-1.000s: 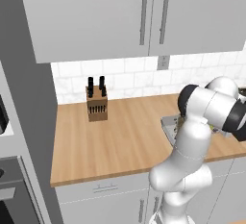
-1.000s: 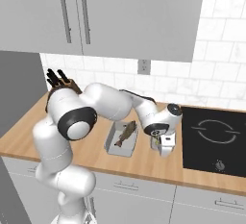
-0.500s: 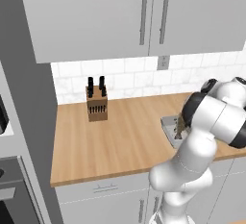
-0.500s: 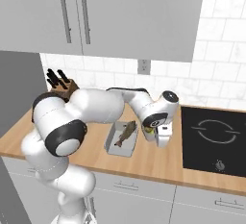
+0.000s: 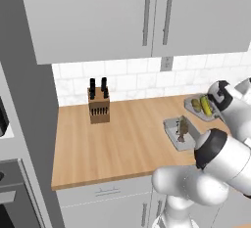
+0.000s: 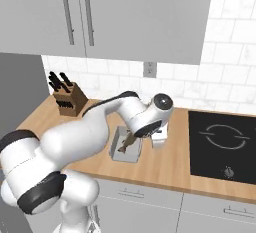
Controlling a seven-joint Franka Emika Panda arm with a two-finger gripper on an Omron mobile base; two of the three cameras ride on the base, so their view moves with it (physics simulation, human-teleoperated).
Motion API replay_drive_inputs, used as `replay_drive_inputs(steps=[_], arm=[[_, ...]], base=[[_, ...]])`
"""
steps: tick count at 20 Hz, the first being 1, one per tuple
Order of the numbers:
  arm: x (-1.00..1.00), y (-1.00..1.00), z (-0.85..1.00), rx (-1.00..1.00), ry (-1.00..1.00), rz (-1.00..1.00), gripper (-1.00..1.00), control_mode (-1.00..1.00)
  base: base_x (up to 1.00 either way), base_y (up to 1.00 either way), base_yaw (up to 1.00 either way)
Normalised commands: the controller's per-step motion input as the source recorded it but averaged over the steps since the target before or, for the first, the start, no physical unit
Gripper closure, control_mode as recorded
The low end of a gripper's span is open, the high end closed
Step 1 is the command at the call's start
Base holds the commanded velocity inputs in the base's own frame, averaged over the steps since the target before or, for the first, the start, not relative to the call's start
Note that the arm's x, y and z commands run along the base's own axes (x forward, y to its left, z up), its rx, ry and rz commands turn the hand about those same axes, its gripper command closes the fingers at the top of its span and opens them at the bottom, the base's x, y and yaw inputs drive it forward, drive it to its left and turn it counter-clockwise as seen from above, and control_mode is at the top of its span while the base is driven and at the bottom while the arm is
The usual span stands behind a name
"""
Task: Take the meat container that has the fish and place it on the second highest rack of the freezer. Then take the vegetable container that has the cucumber and potato and place it on the highest rack of the freezer.
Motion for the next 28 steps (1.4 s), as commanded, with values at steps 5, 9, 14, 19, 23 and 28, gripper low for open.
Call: replay_drive_inputs(steps=[5,9,14,19,23,28], arm=[[-0.27,0.07,0.58,-0.05,-0.09,-0.02,1.00,-1.00],[-0.38,0.38,0.79,-0.01,0.00,0.00,1.00,-1.00],[-0.57,0.70,0.27,0.02,-0.09,-0.04,1.00,-1.00],[-0.27,0.93,0.11,0.13,-0.16,-0.17,1.00,-1.00],[0.00,0.90,0.26,0.04,0.03,-0.18,1.00,-1.00],[-0.09,0.45,0.27,0.05,0.05,-0.10,1.00,-1.00]], base=[[0.00,0.00,0.00],[0.00,0.00,0.00],[0.00,0.00,0.00],[0.00,0.00,0.00],[0.00,0.00,0.00],[0.00,0.00,0.00]])
